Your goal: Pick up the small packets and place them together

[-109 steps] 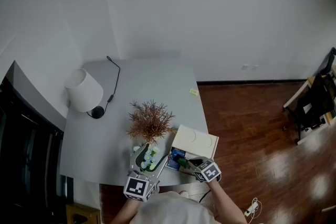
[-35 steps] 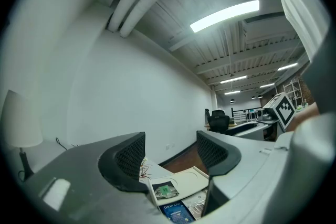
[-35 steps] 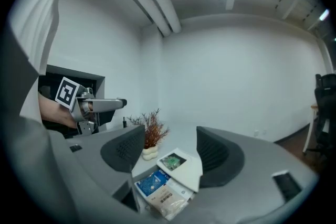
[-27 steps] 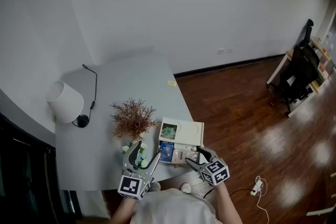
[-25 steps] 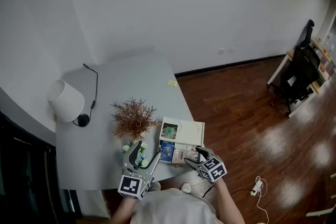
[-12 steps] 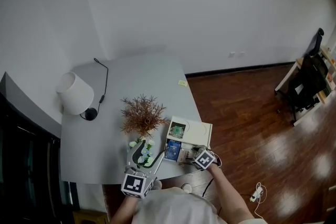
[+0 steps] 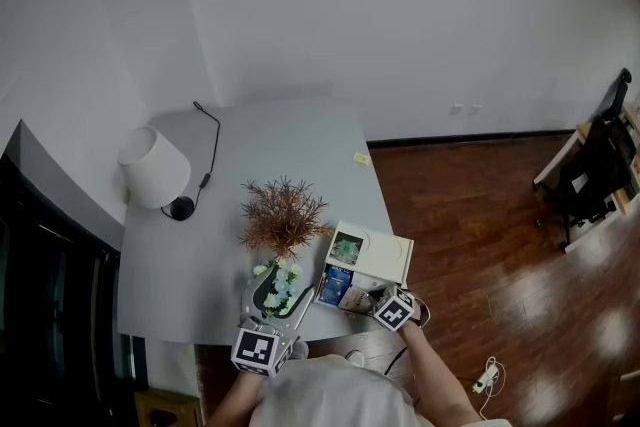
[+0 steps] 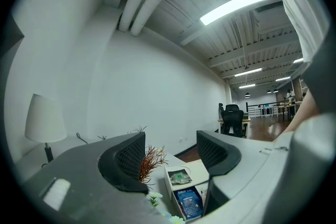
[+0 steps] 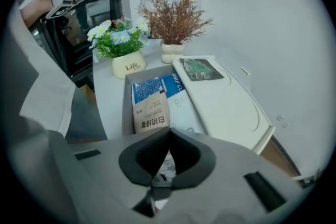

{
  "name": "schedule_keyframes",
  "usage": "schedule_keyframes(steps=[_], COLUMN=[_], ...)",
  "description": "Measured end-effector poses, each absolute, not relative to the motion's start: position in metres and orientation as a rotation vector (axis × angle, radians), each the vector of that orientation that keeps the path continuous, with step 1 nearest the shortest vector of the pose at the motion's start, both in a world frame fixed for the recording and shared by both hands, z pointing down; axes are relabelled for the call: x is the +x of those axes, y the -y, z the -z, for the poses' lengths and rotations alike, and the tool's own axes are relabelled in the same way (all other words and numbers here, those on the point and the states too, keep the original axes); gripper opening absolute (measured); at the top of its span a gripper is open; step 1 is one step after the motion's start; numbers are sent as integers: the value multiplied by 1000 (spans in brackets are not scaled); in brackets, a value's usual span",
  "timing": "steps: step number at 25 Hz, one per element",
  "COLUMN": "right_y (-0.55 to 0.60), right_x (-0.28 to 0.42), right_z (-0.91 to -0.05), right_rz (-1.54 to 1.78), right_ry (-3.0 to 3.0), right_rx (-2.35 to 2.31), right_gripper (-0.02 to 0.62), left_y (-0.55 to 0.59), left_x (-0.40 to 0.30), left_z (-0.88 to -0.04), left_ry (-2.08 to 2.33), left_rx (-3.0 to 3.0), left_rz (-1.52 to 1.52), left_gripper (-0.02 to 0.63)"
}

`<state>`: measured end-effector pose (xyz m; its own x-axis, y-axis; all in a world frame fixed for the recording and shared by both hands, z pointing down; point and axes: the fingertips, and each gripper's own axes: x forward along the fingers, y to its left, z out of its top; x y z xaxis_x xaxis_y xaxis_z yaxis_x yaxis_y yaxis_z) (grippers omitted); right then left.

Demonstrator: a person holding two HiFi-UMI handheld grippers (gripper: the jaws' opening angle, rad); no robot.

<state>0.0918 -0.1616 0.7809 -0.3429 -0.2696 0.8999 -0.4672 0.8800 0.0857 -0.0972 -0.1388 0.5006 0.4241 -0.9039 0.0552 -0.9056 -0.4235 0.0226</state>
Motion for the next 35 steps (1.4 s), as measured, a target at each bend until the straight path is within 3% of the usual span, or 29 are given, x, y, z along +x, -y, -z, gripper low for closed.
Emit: schedule_keyframes(steps=[6,14,20,32,33,34,35], right_y=[153,193,236,240,240,241,242], right_x=[85,99,157,182,184,184,184], right_z=[-752,-670,-698,-738,-738,-737,-733], right_rz=[-333,-956,-1378,-1132,-1114,-1093,-1063], right_ry=[2065,2470,2344,1957,1943,1938,1949], right_rx=[559,929,1383,1540,1554,1564,1572], right_gripper=[8,8,6,51,125,273,356], left_y=[143,149,153,148,147,147,147], left_x=[-90,-82,-74,-65,-65,-65,-65], left_z=[-499,-501,-489,-489,-489,-489,-489], left_ry=[1639,1613,1588,1582,1582,1582,1580], left_rx=[2627,2647,2664,2678,2677,2679,2681], left_rz=[-50,-71,-34,-48,-48,-47,-47], left_gripper=[295,295,295,295,295,295,295])
